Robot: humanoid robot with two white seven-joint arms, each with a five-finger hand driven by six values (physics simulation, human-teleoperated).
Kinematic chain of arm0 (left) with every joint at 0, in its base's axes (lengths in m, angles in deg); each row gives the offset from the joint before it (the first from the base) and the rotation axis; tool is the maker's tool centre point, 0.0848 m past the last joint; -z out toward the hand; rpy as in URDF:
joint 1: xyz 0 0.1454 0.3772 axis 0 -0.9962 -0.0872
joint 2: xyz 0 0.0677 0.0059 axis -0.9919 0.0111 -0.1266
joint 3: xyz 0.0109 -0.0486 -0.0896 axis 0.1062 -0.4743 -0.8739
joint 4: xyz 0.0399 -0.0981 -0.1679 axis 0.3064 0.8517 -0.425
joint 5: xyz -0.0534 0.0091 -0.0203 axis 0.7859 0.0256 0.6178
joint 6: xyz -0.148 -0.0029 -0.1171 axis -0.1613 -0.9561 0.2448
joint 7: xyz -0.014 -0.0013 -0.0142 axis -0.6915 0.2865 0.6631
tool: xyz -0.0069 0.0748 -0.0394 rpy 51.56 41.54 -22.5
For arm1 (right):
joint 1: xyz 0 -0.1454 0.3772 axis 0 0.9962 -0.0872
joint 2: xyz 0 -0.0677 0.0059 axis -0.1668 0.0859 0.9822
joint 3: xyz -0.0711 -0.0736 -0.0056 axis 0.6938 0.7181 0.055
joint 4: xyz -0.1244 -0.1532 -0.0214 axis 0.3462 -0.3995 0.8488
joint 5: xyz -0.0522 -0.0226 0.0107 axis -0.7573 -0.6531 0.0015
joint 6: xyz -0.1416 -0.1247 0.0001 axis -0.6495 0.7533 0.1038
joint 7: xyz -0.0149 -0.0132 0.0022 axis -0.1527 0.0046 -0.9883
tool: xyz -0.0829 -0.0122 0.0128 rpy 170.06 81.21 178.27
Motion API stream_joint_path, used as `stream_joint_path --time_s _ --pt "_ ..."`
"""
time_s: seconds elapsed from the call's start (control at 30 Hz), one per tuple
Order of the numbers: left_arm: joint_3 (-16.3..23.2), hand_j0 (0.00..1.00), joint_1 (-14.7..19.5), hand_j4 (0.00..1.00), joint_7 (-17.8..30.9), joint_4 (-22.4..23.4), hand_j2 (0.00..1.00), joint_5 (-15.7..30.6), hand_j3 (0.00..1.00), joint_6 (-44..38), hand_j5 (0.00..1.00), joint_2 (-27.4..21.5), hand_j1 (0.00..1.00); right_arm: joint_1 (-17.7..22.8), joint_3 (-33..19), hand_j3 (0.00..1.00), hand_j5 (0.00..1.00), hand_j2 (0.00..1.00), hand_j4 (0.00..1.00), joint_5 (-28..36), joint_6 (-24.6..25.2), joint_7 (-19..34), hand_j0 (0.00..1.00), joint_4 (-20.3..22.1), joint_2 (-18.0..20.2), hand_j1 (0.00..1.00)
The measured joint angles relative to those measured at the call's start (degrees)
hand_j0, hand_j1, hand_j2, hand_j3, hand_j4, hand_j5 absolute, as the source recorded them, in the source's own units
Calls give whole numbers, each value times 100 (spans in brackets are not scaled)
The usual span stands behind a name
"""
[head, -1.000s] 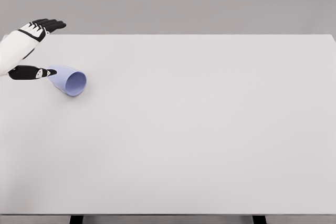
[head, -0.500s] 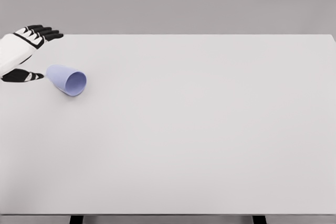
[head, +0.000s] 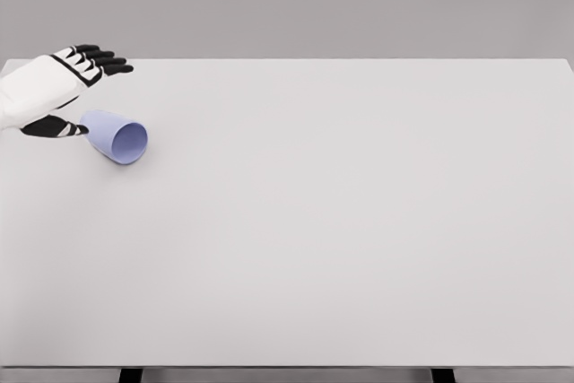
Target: Flip the cup with left arm and place it on the table
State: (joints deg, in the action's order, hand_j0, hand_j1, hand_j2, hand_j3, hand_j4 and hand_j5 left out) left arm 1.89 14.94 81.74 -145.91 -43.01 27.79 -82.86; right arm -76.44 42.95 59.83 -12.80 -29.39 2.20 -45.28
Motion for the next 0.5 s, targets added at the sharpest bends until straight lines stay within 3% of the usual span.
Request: stream_joint_path --time_s 0.5 --pt "-42 100 0 100 494 -238 100 -50 100 3 100 -5 100 0 0 100 100 100 100 0 0 0 100 1 0 100"
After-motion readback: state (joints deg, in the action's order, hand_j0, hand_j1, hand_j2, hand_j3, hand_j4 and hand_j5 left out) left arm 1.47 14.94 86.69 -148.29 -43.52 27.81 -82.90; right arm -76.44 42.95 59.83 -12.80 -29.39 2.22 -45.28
